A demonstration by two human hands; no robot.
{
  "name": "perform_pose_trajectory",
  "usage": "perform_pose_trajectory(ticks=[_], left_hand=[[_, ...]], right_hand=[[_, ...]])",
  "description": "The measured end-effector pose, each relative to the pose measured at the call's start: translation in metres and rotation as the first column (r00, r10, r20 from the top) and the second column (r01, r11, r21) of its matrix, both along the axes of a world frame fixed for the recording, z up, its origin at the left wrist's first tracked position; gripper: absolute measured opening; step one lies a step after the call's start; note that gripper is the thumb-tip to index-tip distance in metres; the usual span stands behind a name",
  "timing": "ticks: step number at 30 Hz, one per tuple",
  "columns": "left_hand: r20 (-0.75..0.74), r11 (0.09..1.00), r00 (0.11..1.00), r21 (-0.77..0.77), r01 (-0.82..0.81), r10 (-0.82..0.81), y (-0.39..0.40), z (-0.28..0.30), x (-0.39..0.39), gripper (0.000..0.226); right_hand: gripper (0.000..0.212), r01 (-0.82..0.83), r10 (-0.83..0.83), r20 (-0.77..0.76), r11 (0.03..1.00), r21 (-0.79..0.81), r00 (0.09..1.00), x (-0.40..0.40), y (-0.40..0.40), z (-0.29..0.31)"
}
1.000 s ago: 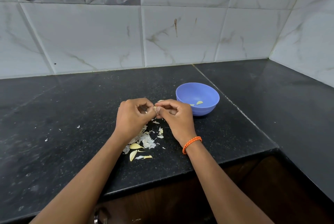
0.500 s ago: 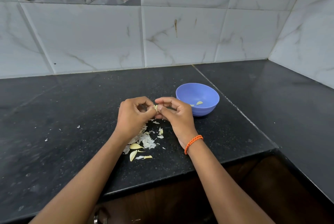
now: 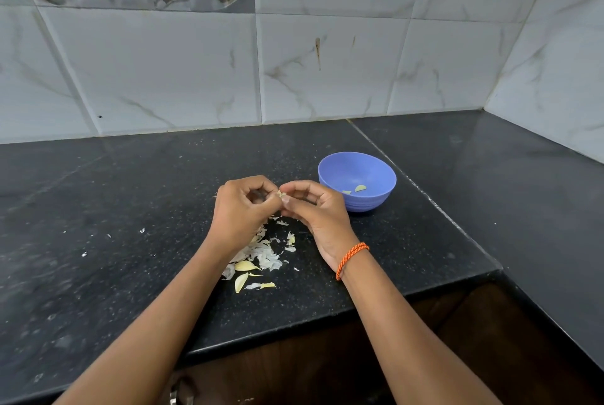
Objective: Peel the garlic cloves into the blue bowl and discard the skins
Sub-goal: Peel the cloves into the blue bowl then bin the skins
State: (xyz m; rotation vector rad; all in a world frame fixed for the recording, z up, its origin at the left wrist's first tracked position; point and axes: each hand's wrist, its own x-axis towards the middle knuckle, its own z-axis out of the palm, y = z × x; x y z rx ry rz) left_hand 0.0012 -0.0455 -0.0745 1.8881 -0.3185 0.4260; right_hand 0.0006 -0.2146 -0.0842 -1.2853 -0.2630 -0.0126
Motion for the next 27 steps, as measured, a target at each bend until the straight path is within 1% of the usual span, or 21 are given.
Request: perform_pose_trajectory(ticks=[4,6,8,17,19,20,21,23,25,27], left_hand=[[0.014,0.999,1.000,-0.029,0.021,-0.020,0.000,0.000,-0.001,0.012],[0.002,0.999,1.000,-0.036,0.014,-0.014,0.000,0.000,0.000,0.013],[-0.011,0.999,1.000,-0.041,-0.005,0.004,0.001,0.000,0.000,0.020],[0.004,0.999,0.999,-0.015,-0.051,0.051,0.003,0.002,0.000,0.018],[0.012,0.996,0.997,0.044,-0.082,0.081,0.005,0.000,0.001,0.017],[0.022,0.990,0.995,0.101,-0.101,0.100,0.006,-0.002,0.002,0.015],[0.041,0.976,0.992,0.179,-0.125,0.120,0.008,-0.003,0.002,0.013],[0.089,0.920,0.984,0.351,-0.174,0.153,0.010,-0.004,0.002,0.009],[0.114,0.873,0.984,0.456,-0.174,0.137,0.013,-0.006,0.003,0.015],[0.152,0.840,0.982,0.514,-0.172,0.108,0.014,-0.010,0.004,0.021]], right_hand=[[0.022,0.033,-0.033,-0.004,0.999,-0.005,0.999,0.000,0.000,0.001],[0.023,0.032,-0.032,-0.001,0.999,0.003,0.999,-0.001,-0.001,0.001],[0.023,0.025,-0.025,0.008,1.000,0.002,1.000,-0.002,-0.002,0.001],[0.020,0.056,-0.056,0.033,0.998,-0.012,0.998,-0.002,-0.003,0.000],[0.018,0.105,-0.100,0.082,0.992,-0.063,0.992,-0.001,-0.003,-0.001],[0.017,0.144,-0.131,0.125,0.984,-0.105,0.983,-0.001,-0.002,-0.002],[0.017,0.184,-0.157,0.176,0.972,-0.148,0.972,-0.001,-0.001,-0.003],[0.015,0.255,-0.201,0.258,0.947,-0.197,0.945,-0.001,0.000,-0.005],[0.015,0.321,-0.252,0.297,0.923,-0.212,0.921,-0.001,0.001,-0.006],[0.015,0.382,-0.297,0.334,0.895,-0.228,0.895,-0.001,0.002,-0.007]])
